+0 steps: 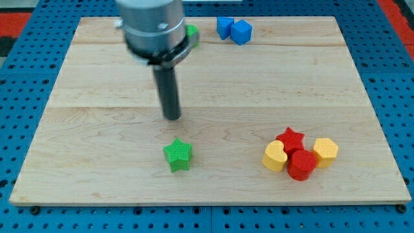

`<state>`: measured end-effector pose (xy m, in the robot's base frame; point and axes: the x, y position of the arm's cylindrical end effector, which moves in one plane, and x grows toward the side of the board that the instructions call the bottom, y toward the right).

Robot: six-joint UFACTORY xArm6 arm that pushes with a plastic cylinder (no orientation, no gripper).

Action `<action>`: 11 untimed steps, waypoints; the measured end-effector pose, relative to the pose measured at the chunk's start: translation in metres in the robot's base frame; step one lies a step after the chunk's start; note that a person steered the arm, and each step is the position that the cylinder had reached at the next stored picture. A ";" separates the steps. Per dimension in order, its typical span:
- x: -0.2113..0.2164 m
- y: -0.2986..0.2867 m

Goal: Move the green circle towards the bottom

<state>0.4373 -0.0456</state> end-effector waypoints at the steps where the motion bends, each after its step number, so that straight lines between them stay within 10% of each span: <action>1: -0.058 0.032; 7: -0.236 -0.022; 9: -0.230 -0.095; 11: -0.194 -0.050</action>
